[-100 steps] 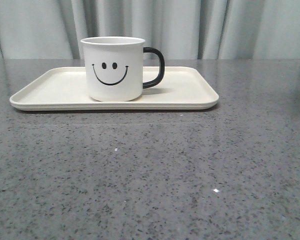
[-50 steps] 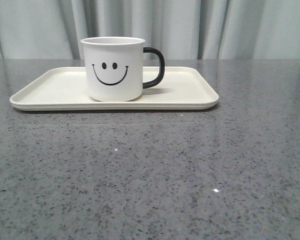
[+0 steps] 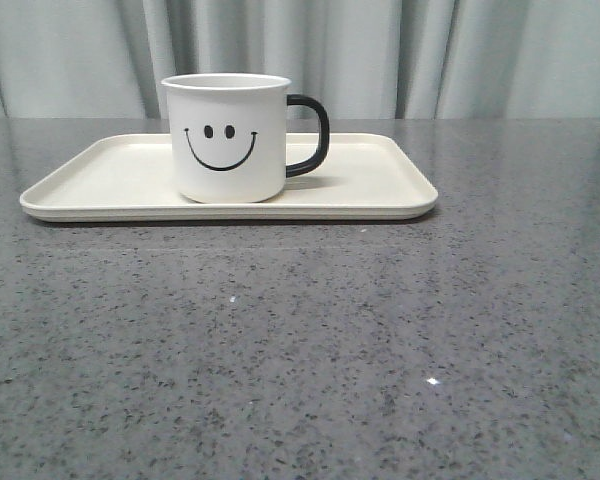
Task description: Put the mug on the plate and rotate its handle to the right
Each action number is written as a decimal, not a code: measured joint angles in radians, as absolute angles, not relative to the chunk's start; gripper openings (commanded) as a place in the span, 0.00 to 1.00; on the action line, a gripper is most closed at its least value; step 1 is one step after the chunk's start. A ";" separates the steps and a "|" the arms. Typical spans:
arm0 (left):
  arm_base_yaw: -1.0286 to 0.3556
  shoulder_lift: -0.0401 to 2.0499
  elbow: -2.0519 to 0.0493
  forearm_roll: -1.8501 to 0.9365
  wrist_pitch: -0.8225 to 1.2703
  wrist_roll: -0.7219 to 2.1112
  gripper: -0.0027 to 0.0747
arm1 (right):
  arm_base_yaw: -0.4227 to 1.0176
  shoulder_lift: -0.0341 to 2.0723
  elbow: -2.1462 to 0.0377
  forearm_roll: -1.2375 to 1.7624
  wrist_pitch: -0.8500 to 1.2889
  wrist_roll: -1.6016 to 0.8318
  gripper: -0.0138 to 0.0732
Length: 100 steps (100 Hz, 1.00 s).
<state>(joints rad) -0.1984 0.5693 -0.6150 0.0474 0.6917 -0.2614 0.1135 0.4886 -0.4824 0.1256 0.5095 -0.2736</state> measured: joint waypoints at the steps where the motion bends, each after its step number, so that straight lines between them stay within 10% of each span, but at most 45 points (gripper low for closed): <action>1: -0.198 0.569 -0.615 0.047 0.692 -0.261 0.58 | 0.114 0.489 -0.482 0.126 0.509 -0.274 0.72; 23: -0.198 0.569 -0.615 0.047 0.692 -0.261 0.53 | 0.114 0.489 -0.482 0.126 0.504 -0.274 0.44; 46: -0.198 0.569 -0.615 0.047 0.692 -0.261 0.21 | 0.114 0.489 -0.482 0.126 0.504 -0.274 0.08; 59: -0.198 0.569 -0.615 0.047 0.692 -0.261 0.01 | 0.114 0.489 -0.482 0.126 0.504 -0.274 0.08; 100: -0.198 0.569 -0.615 0.047 0.692 -0.261 0.01 | 0.114 0.489 -0.482 0.126 0.504 -0.274 0.08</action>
